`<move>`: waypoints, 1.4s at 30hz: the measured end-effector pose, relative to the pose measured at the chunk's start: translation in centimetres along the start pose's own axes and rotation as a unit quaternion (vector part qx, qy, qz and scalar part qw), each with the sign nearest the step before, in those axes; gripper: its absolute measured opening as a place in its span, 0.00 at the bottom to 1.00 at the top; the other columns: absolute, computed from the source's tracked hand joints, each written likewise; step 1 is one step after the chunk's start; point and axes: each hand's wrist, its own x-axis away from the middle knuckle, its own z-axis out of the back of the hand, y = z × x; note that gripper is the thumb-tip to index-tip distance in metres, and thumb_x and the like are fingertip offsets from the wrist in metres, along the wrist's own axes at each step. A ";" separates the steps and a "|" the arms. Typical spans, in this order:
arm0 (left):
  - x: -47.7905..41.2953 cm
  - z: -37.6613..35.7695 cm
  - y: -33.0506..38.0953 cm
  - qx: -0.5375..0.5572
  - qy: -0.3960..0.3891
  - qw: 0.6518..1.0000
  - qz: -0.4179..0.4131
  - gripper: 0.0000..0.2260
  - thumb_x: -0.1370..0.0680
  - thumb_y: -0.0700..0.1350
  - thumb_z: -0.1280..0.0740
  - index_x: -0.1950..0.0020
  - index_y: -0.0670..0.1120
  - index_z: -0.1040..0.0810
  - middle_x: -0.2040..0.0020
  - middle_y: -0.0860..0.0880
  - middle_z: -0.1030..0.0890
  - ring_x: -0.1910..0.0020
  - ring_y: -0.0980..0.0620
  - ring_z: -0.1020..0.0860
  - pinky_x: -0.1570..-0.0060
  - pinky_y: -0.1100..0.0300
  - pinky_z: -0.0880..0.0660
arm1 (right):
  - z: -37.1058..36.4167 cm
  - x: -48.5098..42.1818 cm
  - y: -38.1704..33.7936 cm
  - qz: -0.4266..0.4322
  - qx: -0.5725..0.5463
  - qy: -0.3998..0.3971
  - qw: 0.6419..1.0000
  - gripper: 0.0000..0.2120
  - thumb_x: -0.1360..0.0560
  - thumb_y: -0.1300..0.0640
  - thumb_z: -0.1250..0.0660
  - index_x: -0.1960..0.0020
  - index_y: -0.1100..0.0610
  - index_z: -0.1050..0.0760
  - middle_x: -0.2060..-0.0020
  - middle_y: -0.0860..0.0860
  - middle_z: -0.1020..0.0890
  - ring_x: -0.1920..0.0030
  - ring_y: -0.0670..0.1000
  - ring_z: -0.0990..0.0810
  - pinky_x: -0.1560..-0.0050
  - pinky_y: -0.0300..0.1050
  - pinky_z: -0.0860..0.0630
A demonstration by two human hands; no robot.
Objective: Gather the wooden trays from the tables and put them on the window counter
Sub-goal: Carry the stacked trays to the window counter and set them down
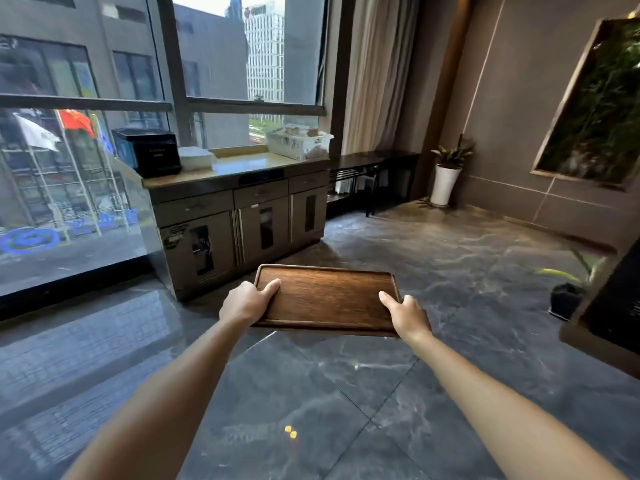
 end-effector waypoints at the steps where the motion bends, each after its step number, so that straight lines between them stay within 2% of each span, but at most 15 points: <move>1: -2.2 -0.3 0.7 0.001 0.001 1.000 0.006 0.30 0.24 0.62 0.41 0.42 0.35 0.25 0.40 0.37 0.21 0.40 0.39 0.24 0.43 0.51 0.28 | -0.5 -2.4 -0.9 0.000 0.004 -0.004 1.000 0.26 0.24 0.42 0.41 0.42 0.65 0.29 0.39 0.62 0.24 0.38 0.62 0.27 0.43 0.50 0.32; 7: -15.5 -3.5 3.2 -0.011 -0.001 0.999 0.040 0.30 0.24 0.62 0.42 0.43 0.34 0.24 0.41 0.37 0.20 0.41 0.39 0.23 0.44 0.51 0.27 | -5.1 -16.5 -4.1 -0.002 0.010 -0.031 0.999 0.26 0.23 0.44 0.40 0.41 0.66 0.29 0.38 0.63 0.24 0.37 0.62 0.27 0.40 0.51 0.32; 11: -25.4 -5.3 5.5 -0.029 0.006 0.998 0.050 0.30 0.23 0.61 0.42 0.40 0.34 0.25 0.38 0.37 0.22 0.38 0.39 0.25 0.41 0.52 0.28 | -8.8 -27.1 -6.9 0.022 0.018 -0.047 0.999 0.26 0.23 0.45 0.40 0.42 0.69 0.28 0.40 0.65 0.23 0.39 0.63 0.26 0.43 0.50 0.30; 13: -31.0 -5.8 7.3 -0.028 0.018 0.998 0.056 0.30 0.23 0.61 0.42 0.40 0.34 0.25 0.38 0.37 0.22 0.38 0.39 0.25 0.41 0.52 0.28 | -10.3 -33.0 -9.4 0.040 0.012 -0.055 0.998 0.25 0.23 0.46 0.40 0.40 0.69 0.28 0.39 0.65 0.24 0.39 0.63 0.26 0.52 0.48 0.28; 15: -36.7 -5.9 9.2 -0.024 0.034 0.997 0.062 0.30 0.23 0.61 0.42 0.41 0.35 0.24 0.38 0.37 0.22 0.38 0.39 0.25 0.41 0.52 0.28 | -11.5 -39.0 -12.4 0.058 0.001 -0.063 0.996 0.25 0.23 0.47 0.39 0.39 0.69 0.29 0.39 0.64 0.24 0.40 0.63 0.25 0.69 0.44 0.29; 16: -39.4 -5.9 10.2 -0.019 0.043 0.997 0.066 0.30 0.23 0.61 0.42 0.41 0.35 0.24 0.39 0.37 0.22 0.39 0.39 0.24 0.42 0.52 0.28 | -12.1 -41.9 -13.9 0.068 -0.004 -0.064 0.996 0.25 0.23 0.47 0.39 0.39 0.69 0.28 0.40 0.64 0.24 0.41 0.63 0.24 0.74 0.42 0.31; 18: -44.7 -5.7 12.0 -0.010 0.058 0.996 0.074 0.30 0.23 0.61 0.42 0.41 0.35 0.25 0.38 0.37 0.22 0.38 0.39 0.25 0.41 0.52 0.28 | -13.3 -47.5 -16.8 0.086 -0.006 -0.061 0.994 0.25 0.23 0.47 0.39 0.40 0.69 0.28 0.41 0.64 0.23 0.43 0.63 0.24 0.76 0.40 0.34; 21: -51.6 -5.5 13.9 -0.001 0.072 0.993 0.089 0.29 0.23 0.61 0.42 0.40 0.35 0.26 0.39 0.37 0.22 0.38 0.39 0.25 0.41 0.52 0.29 | -15.5 -54.6 -20.2 0.093 -0.006 -0.070 0.993 0.25 0.23 0.46 0.39 0.40 0.68 0.27 0.42 0.63 0.23 0.44 0.63 0.23 0.76 0.40 0.35; 24: -58.2 -5.8 14.7 -0.004 0.077 0.992 0.104 0.29 0.23 0.61 0.42 0.41 0.35 0.25 0.40 0.37 0.21 0.39 0.39 0.24 0.43 0.52 0.29 | -18.4 -61.0 -22.6 0.093 -0.004 -0.089 0.992 0.26 0.24 0.45 0.39 0.40 0.67 0.28 0.42 0.62 0.23 0.48 0.61 0.23 0.72 0.45 0.24; 27: -65.0 -6.9 14.7 -0.006 0.073 0.991 0.116 0.29 0.23 0.62 0.43 0.41 0.36 0.25 0.39 0.38 0.21 0.39 0.39 0.24 0.43 0.53 0.29 | -21.8 -67.1 -24.5 0.087 0.005 -0.096 0.992 0.26 0.25 0.44 0.38 0.41 0.66 0.26 0.43 0.63 0.22 0.45 0.63 0.22 0.55 0.53 0.20; 28: -67.4 -7.3 14.6 -0.005 0.071 0.990 0.121 0.29 0.23 0.62 0.43 0.41 0.36 0.25 0.39 0.38 0.21 0.39 0.40 0.24 0.43 0.53 0.28 | -23.0 -69.1 -25.1 0.086 0.005 -0.099 0.991 0.26 0.25 0.43 0.38 0.42 0.66 0.26 0.43 0.63 0.21 0.44 0.64 0.23 0.49 0.56 0.22; 30: -72.4 -8.1 14.4 -0.002 0.067 0.989 0.131 0.30 0.23 0.62 0.43 0.41 0.36 0.25 0.39 0.38 0.22 0.38 0.40 0.25 0.42 0.52 0.29 | -25.5 -73.5 -26.5 0.088 0.009 -0.106 0.990 0.26 0.25 0.43 0.38 0.42 0.66 0.26 0.42 0.63 0.22 0.42 0.64 0.23 0.42 0.55 0.25; 32: -77.8 -8.4 14.5 -0.001 0.066 0.988 0.137 0.30 0.23 0.62 0.43 0.40 0.36 0.26 0.37 0.38 0.23 0.37 0.39 0.26 0.41 0.52 0.29 | -28.2 -78.0 -28.4 0.092 0.021 -0.111 0.989 0.27 0.25 0.43 0.39 0.41 0.66 0.26 0.41 0.63 0.22 0.41 0.64 0.24 0.42 0.54 0.26; 36: -89.4 -7.7 15.4 0.013 0.070 0.987 0.145 0.30 0.23 0.62 0.42 0.39 0.36 0.26 0.36 0.38 0.23 0.37 0.40 0.26 0.40 0.52 0.30 | -33.0 -87.2 -33.9 0.094 0.014 -0.128 0.987 0.27 0.26 0.41 0.38 0.42 0.65 0.27 0.43 0.62 0.21 0.44 0.63 0.22 0.46 0.62 0.22; 42: -103.8 -6.5 17.4 0.026 0.080 0.983 0.164 0.30 0.24 0.62 0.42 0.39 0.37 0.27 0.37 0.38 0.24 0.36 0.40 0.26 0.40 0.52 0.30 | -38.3 -99.8 -41.4 0.097 0.025 -0.135 0.986 0.25 0.25 0.42 0.39 0.45 0.63 0.27 0.46 0.59 0.21 0.46 0.61 0.22 0.45 0.58 0.22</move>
